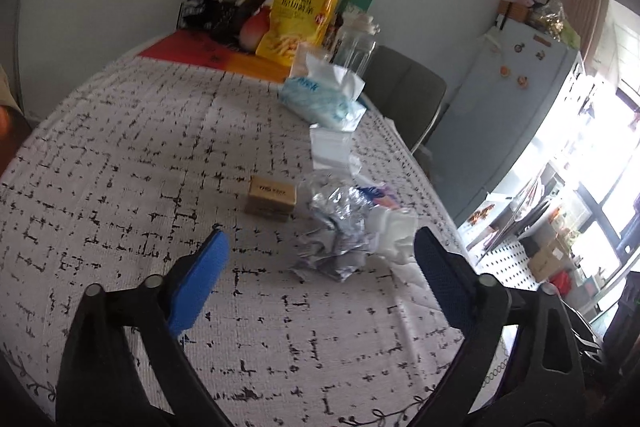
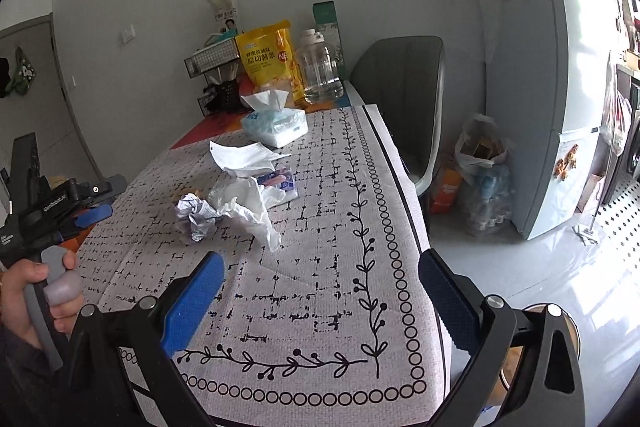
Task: Collect trash
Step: 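Grasp the crumpled foil wrapper with the left gripper while the right gripper grasps a white tissue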
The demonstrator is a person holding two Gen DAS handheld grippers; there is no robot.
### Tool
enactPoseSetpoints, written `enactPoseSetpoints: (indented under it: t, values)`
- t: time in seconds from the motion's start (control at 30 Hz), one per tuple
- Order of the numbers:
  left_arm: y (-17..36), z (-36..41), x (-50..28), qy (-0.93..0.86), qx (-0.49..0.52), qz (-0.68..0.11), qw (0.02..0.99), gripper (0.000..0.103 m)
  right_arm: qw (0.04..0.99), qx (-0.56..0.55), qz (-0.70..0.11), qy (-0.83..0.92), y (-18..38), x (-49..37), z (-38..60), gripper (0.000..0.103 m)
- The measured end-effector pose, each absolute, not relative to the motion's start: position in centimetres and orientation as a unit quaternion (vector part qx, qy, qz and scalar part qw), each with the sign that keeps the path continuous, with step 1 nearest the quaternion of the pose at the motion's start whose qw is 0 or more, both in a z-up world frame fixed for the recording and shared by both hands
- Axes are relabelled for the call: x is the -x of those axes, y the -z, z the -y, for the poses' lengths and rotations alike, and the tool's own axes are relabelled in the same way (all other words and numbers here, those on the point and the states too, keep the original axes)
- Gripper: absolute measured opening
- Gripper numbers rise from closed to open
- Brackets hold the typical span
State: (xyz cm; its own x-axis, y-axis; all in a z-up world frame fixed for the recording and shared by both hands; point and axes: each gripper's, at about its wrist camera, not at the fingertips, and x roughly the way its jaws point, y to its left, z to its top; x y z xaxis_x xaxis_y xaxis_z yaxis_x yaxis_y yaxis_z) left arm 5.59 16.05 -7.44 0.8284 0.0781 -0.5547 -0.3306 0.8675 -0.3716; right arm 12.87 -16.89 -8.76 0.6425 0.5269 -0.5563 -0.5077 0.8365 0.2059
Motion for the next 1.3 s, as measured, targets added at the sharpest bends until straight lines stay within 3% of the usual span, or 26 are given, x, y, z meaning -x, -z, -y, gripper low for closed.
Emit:
enactPoseSetpoints:
  t: [0.17,0.3,0.67,0.8,1.03,1.3]
  values:
    - [9.2,-16.6,-8.1,-0.104,0.236,-0.313,0.914,0.071,0.902,-0.020,-0.344,-0.258,9.8,-13.9,16.4,0.095]
    - [10.3,-15.9,-9.6,-0.080,0.250,-0.326,0.908,0.064,0.899,-0.018,-0.354,-0.255,10.0,-14.5,15.7,0.095]
    - [12.3,-14.0,-13.8,-0.095,0.224,-0.351,0.904,0.061,0.898,-0.020,-0.359,-0.253,10.1,-14.9,15.9,0.095]
    - [11.9,-13.8,-13.5,-0.091,0.222,-0.346,0.907,0.031,0.893,-0.013,-0.362,-0.267,10.2,-15.2,15.0,0.095]
    - [10.0,-14.7,-10.4,-0.094,0.231,-0.318,0.915,0.027,0.880,0.005,-0.362,-0.308,10.2,-16.7,11.4,0.093]
    - [8.9,-17.6,-5.4,-0.133,0.261,-0.286,0.912,0.027,0.846,0.044,-0.397,-0.354,12.6,-19.2,5.5,0.083]
